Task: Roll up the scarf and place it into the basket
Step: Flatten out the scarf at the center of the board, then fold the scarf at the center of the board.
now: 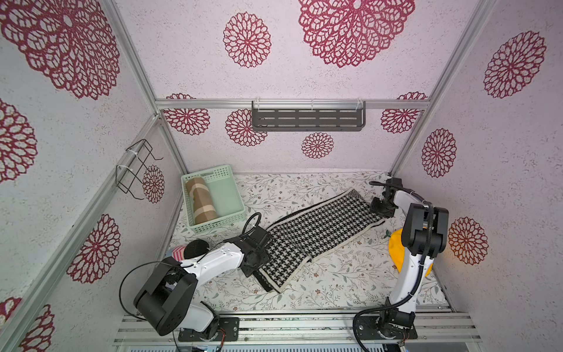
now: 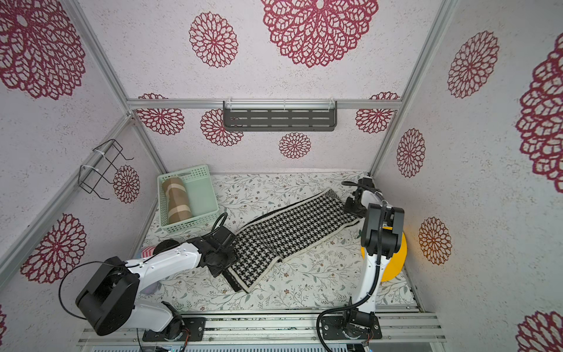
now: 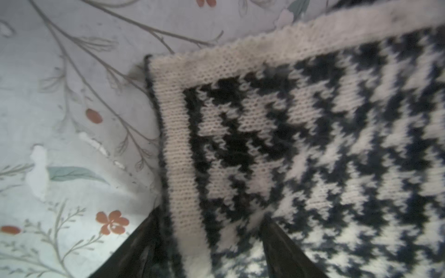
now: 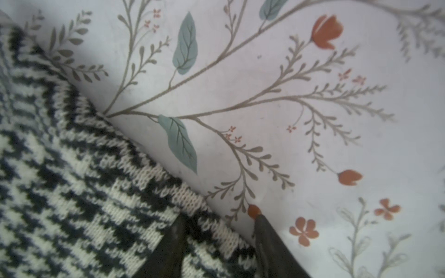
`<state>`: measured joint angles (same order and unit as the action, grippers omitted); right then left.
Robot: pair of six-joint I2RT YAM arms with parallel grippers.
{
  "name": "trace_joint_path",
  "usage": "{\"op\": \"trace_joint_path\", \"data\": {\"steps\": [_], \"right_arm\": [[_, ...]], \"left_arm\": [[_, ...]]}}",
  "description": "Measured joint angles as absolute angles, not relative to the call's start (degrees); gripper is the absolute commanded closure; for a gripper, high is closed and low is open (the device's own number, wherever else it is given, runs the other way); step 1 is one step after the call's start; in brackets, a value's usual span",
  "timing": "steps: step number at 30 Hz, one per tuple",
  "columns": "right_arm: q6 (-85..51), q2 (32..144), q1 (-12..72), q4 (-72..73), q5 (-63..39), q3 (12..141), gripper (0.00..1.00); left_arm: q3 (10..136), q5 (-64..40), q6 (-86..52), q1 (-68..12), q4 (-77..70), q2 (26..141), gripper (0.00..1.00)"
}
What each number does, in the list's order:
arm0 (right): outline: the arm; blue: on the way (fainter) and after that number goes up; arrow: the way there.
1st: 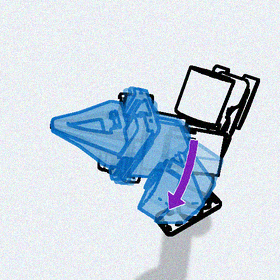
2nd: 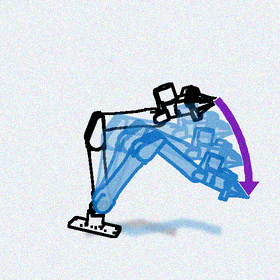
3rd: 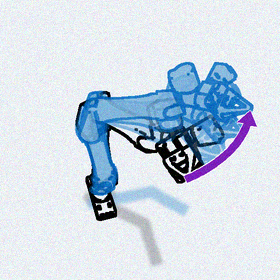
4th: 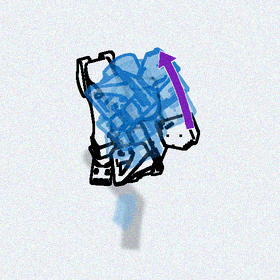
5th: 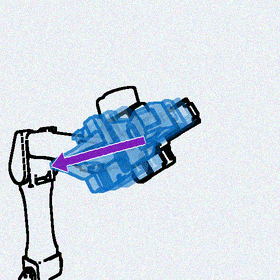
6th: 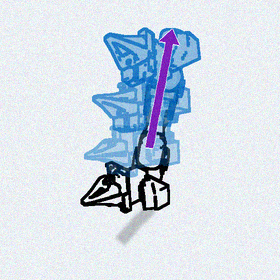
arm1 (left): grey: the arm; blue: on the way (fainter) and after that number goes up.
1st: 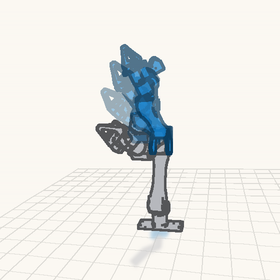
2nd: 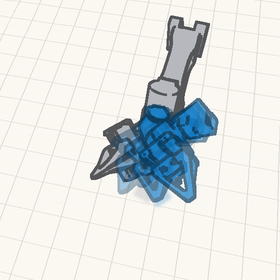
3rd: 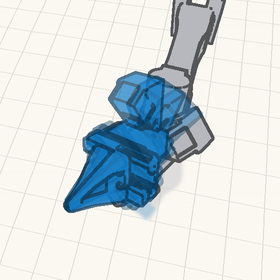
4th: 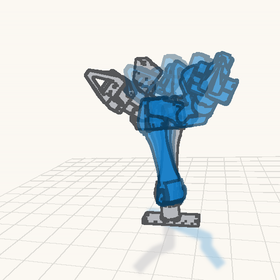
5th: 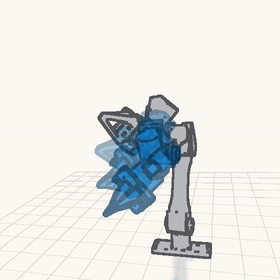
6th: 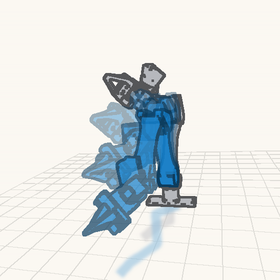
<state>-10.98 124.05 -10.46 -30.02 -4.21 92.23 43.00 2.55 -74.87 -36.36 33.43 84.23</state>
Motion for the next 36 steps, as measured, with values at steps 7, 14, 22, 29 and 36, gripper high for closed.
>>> {"op": "trace_joint_path", "data": {"steps": [7, 14, 22, 29, 36], "right_arm": [[-11.09, 122.58, -10.79, -32.75, -1.72, 92.79, 1.00], [-12.29, 117.25, -14.41, -36.32, 9.98, 96.31, 1.00], [-13.23, 115.72, -15.92, -36.45, 14.31, 95.33, 1.00], [-13.61, 115.92, -15.46, -36.29, 13.06, 94.08, 1.00], [-13.61, 115.92, -15.11, -35.66, 8.40, 93.10, 1.00]], "left_arm": [[46.48, 2.24, -72.79, -36.21, 33.30, 86.28, 0.17], [51.90, 2.46, -70.85, -36.21, 33.45, 86.37, 0.12], [51.77, 2.98, -70.35, -35.62, 33.85, 87.02, 0.11], [57.17, 2.04, -68.23, -34.76, 30.11, 95.70, 0.12], [62.63, 1.83, -66.41, -32.64, 27.40, 104.81, 0.58]]}}
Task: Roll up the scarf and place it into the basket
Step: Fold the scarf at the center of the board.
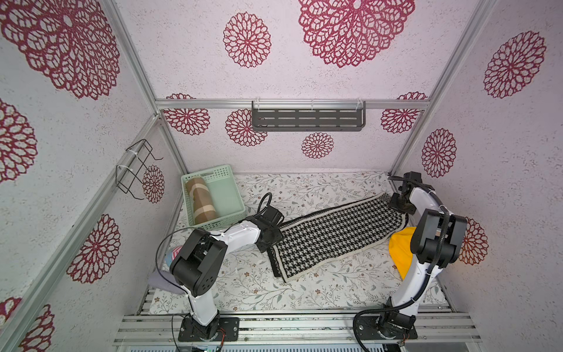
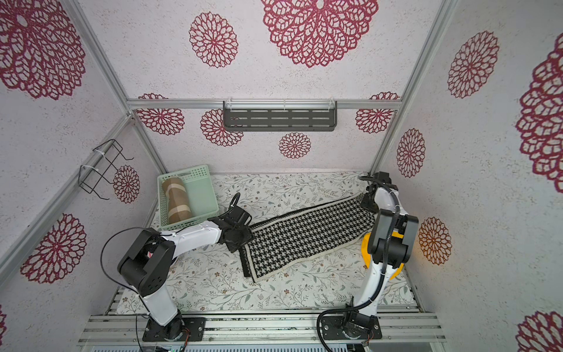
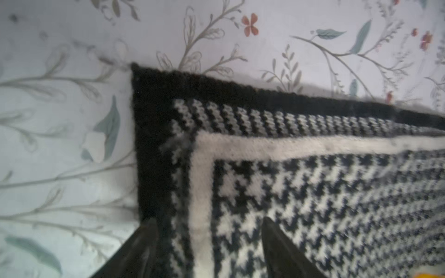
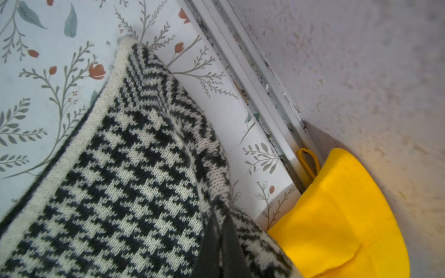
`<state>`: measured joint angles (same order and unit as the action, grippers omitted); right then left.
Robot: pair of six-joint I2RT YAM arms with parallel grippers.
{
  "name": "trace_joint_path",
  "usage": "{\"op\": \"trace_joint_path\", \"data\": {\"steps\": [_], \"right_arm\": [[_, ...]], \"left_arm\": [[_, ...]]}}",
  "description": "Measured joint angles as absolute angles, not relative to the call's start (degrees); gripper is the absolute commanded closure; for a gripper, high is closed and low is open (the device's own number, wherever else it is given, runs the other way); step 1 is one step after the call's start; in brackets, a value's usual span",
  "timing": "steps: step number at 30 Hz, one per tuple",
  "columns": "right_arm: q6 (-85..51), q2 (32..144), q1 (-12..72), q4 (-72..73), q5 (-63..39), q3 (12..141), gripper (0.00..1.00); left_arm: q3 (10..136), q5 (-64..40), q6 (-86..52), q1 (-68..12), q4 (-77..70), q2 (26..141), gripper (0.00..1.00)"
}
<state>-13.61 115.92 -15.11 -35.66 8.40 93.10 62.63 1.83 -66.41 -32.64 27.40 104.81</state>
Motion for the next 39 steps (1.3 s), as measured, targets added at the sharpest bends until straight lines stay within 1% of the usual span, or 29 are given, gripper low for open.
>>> {"op": "trace_joint_path", "data": {"steps": [2, 3, 7, 9, 12, 13, 15, 18, 22, 24, 26, 28, 33, 39], "right_arm": [[-13.61, 115.83, -14.72, -35.62, 6.79, 92.27, 1.00], [-13.58, 115.72, -14.37, -35.64, 6.02, 91.81, 1.00], [-13.61, 112.95, -11.27, -35.68, 3.18, 88.90, 1.00], [-13.63, 109.91, -7.90, -35.70, 2.46, 87.42, 1.00], [-13.93, 104.51, -1.06, -35.16, 1.52, 85.52, 1.00], [-14.17, 103.13, 1.06, -34.96, 1.23, 85.12, 1.00], [-15.00, 99.98, 6.68, -34.26, 0.99, 84.18, 1.00], [-16.56, 96.66, 14.13, -33.12, 0.16, 82.24, 1.00], [-19.22, 93.86, 22.87, -31.53, -1.28, 78.83, 1.00], [-20.27, 93.51, 26.13, -31.07, -2.42, 77.82, 1.00], [-21.28, 93.51, 29.26, -30.76, -3.55, 77.14, 1.00], [-22.22, 93.51, 31.86, -30.59, -4.25, 76.69, 1.00], [-24.71, 93.51, 37.43, -29.41, -4.95, 76.25, 1.00], [-26.59, 93.51, 41.78, -28.29, -4.82, 76.60, 1.00]], "left_arm": [[63.70, 2.11, -66.08, -31.79, 26.63, 105.54, 0.72], [63.88, 2.13, -65.89, -31.31, 26.48, 106.30, 0.74], [64.84, 1.93, -64.90, -30.50, 26.39, 107.33, 0.74], [65.06, 2.00, -64.51, -30.48, 26.46, 107.42, 0.79], [65.58, 2.04, -63.68, -30.48, 26.92, 107.87, 0.80], [65.82, 2.04, -63.57, -30.48, 27.09, 108.05, 0.78], [65.98, 2.02, -63.11, -30.48, 27.16, 108.14, 0.64], [65.73, 1.96, -63.09, -30.48, 26.50, 107.50, 0.48], [64.40, 2.04, -62.70, -30.52, 27.49, 104.88, 0.39], [63.70, 2.22, -62.33, -30.55, 28.45, 102.41, 0.30], [62.87, 2.55, -62.57, -30.55, 29.15, 98.87, 0.26], [61.93, 3.20, -62.83, -30.55, 29.52, 95.15, 0.25], [58.11, 4.97, -64.53, -30.61, 29.71, 87.37, 0.28], [52.34, 5.02, -66.81, -30.65, 29.04, 84.09, 0.29]]}}
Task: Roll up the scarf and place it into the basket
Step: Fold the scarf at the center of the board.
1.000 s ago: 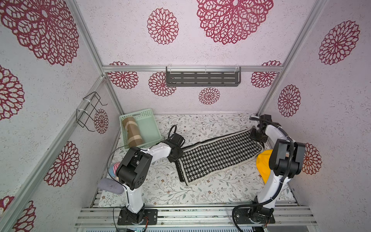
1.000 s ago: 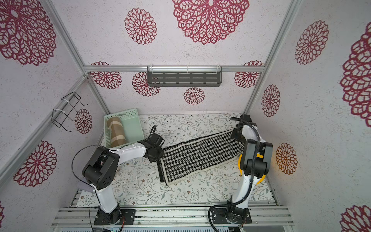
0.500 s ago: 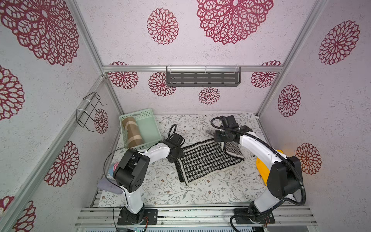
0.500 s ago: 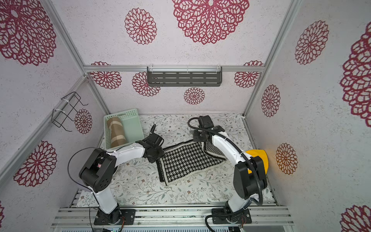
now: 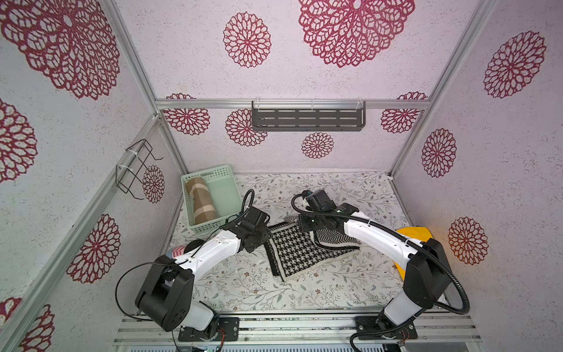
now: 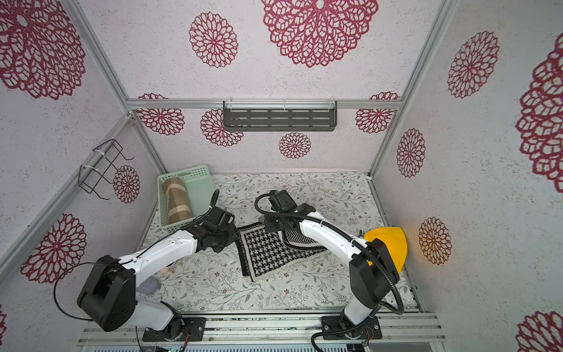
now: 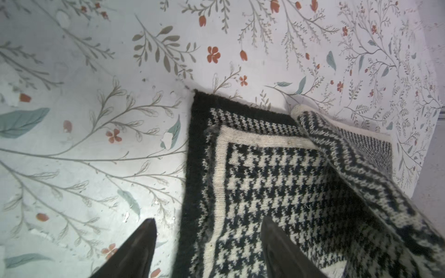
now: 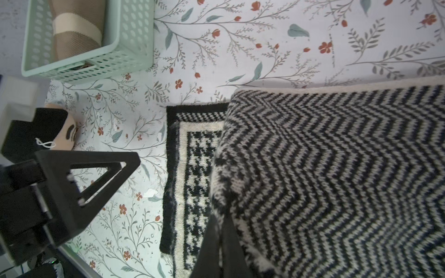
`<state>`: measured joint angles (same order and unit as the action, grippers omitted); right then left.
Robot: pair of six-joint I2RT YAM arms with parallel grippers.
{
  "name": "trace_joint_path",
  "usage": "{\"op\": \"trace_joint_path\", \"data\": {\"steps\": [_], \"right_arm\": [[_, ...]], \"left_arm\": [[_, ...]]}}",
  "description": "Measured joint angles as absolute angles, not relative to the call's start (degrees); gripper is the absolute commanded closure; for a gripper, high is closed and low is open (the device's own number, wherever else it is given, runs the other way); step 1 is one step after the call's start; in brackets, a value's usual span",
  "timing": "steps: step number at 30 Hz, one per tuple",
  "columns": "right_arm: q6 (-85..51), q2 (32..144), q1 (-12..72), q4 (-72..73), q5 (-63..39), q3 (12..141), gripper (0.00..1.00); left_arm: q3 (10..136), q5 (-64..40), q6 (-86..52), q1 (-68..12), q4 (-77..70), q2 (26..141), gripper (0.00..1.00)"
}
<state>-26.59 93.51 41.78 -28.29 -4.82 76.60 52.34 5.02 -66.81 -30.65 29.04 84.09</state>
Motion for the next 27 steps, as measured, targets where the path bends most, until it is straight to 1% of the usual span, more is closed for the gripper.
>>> {"op": "trace_joint_path", "data": {"steps": [6, 13, 21, 23, 25, 27], "right_arm": [[-27.11, 93.51, 44.60, -28.12, -4.60, 79.02, 1.00], [-27.57, 93.69, 47.68, -27.75, -4.27, 80.12, 1.00], [-28.03, 98.70, 50.57, -27.66, -5.04, 80.12, 0.99], [-27.99, 100.27, 51.79, -27.88, -6.61, 79.96, 0.91], [-28.03, 101.49, 52.82, -27.83, -9.04, 79.61, 0.85], [-28.34, 102.39, 53.56, -27.83, -11.88, 78.70, 0.73]], "left_arm": [[51.79, 6.57, -68.12, -30.72, 29.17, 83.22, 0.28], [51.81, 8.47, -68.77, -30.72, 29.23, 81.87, 0.31], [51.70, 8.58, -69.10, -30.72, 29.34, 81.87, 0.31], [51.62, 8.71, -69.10, -30.70, 29.47, 81.87, 0.31], [51.62, 8.84, -69.08, -30.70, 29.50, 81.87, 0.31], [51.62, 8.99, -69.06, -30.59, 29.78, 81.87, 0.31]]}}
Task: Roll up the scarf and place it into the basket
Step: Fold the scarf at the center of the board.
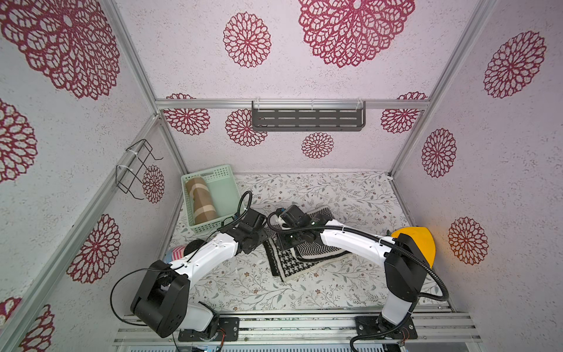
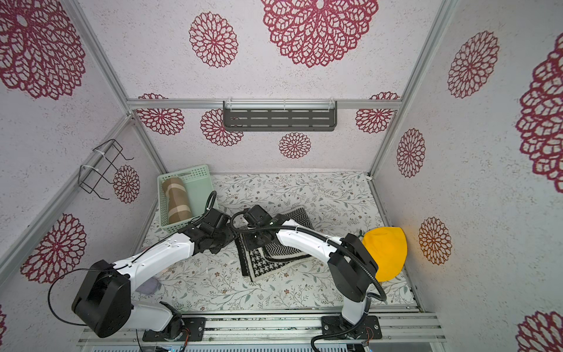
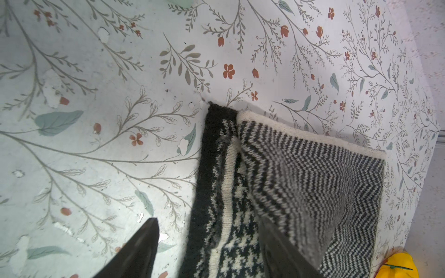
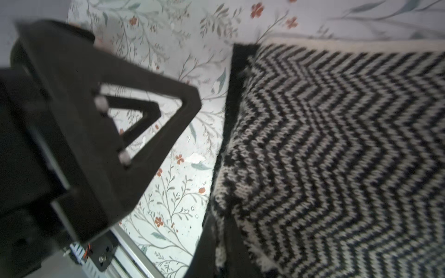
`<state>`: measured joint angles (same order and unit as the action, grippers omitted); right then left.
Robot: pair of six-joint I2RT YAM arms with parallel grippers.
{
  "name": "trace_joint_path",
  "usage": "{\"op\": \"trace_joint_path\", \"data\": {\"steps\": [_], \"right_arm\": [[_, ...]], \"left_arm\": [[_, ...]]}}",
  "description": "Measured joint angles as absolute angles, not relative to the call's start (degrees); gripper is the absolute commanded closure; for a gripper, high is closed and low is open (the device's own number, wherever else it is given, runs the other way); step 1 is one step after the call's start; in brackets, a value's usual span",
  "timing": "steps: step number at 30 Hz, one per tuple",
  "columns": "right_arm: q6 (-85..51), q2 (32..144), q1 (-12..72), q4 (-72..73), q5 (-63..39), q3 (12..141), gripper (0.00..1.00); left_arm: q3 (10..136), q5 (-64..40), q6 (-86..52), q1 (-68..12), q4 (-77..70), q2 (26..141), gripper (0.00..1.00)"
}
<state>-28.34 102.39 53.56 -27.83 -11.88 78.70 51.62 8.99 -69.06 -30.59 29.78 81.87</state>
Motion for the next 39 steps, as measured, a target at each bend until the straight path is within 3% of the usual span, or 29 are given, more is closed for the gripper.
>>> {"op": "trace_joint_path", "data": {"steps": [2, 5, 12, 18, 30, 35, 39], "right_arm": [[-27.70, 103.02, 53.95, -28.21, -14.48, 77.54, 0.58], [-26.11, 103.42, 54.17, -29.32, -17.37, 76.36, 0.46], [-24.56, 100.99, 53.19, -31.97, -15.73, 74.96, 0.47], [-25.80, 89.76, 44.58, -31.46, -9.41, 68.23, 0.47], [-25.56, 79.68, 24.14, -28.86, 1.87, 53.71, 0.22], [-25.52, 77.34, 18.63, -26.22, 3.11, 48.47, 0.21], [-25.52, 77.30, 16.03, -23.31, 2.83, 46.41, 0.21]], "left_arm": [[51.66, 9.45, -69.04, -30.55, 30.02, 81.87, 0.30], [51.96, 9.58, -68.86, -30.55, 30.46, 81.89, 0.30], [53.43, 8.32, -68.12, -31.33, 30.50, 83.40, 0.41], [54.24, 5.39, -67.94, -36.16, 28.47, 87.37, 0.42], [57.63, 3.51, -69.52, -45.80, 33.80, 93.78, 0.37], [57.63, 3.51, -71.00, -50.06, 37.23, 93.78, 0.35], [57.82, 3.25, -71.46, -52.16, 39.57, 93.78, 0.38]]}}
